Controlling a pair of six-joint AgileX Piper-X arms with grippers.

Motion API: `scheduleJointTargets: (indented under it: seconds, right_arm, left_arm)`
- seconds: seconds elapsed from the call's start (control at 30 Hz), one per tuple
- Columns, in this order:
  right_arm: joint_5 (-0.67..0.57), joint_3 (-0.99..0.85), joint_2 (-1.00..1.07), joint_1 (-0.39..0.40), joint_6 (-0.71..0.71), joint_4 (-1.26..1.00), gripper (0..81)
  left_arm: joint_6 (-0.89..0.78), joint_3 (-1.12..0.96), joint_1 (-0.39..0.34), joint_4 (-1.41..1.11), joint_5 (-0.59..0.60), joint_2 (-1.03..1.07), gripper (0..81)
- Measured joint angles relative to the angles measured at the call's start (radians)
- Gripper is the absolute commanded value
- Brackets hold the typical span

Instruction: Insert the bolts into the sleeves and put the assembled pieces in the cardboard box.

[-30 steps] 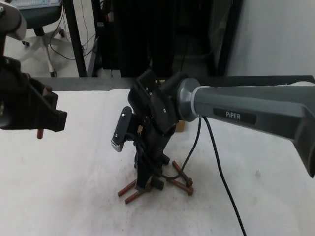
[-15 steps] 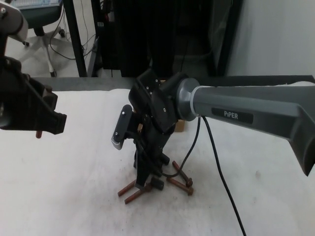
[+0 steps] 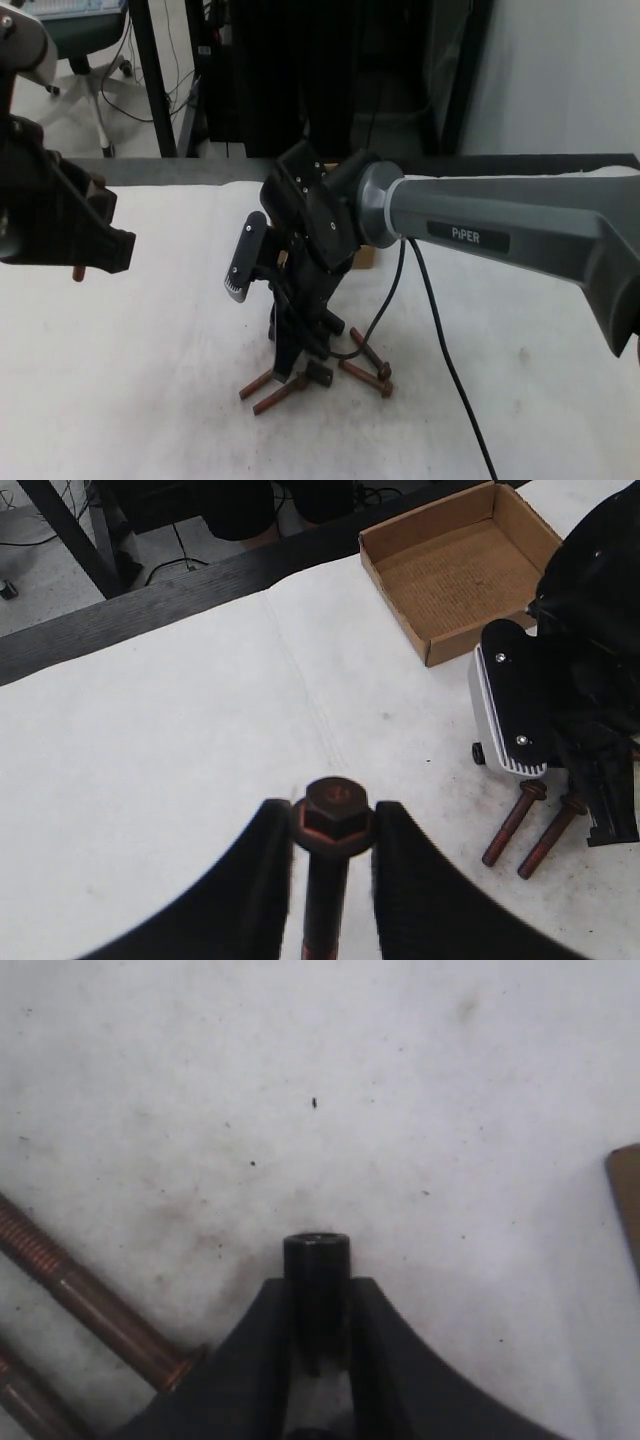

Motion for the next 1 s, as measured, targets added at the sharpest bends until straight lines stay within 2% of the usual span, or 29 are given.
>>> scheduleJointTargets:
  seconds: [0.07, 0.17, 0.5, 0.7, 1.0]
  right_arm:
    - [0.000, 0.000, 0.005, -0.003, 0.000, -0.003, 28.4]
    - [0.000, 0.000, 0.019, -0.005, 0.000, -0.012, 33.3]
    - [0.014, 0.000, 0.019, -0.005, 0.000, -0.023, 32.9]
    - [0.014, 0.000, 0.019, -0.005, 0.000, -0.035, 26.3]
    - [0.014, 0.002, 0.019, -0.005, -0.022, -0.053, 26.3]
  left_arm:
    - [0.000, 0.000, 0.000, 0.000, 0.000, 0.000, 0.3]
    - [0.000, 0.001, 0.000, 0.000, 0.000, 0.000, 0.3]
    - [0.003, 0.001, 0.000, 0.000, 0.000, 0.000, 0.3]
    - [0.003, 0.001, 0.000, 0.000, 0.000, 0.000, 0.3]
    - [0.003, 0.001, 0.000, 0.000, 0.000, 0.000, 0.3]
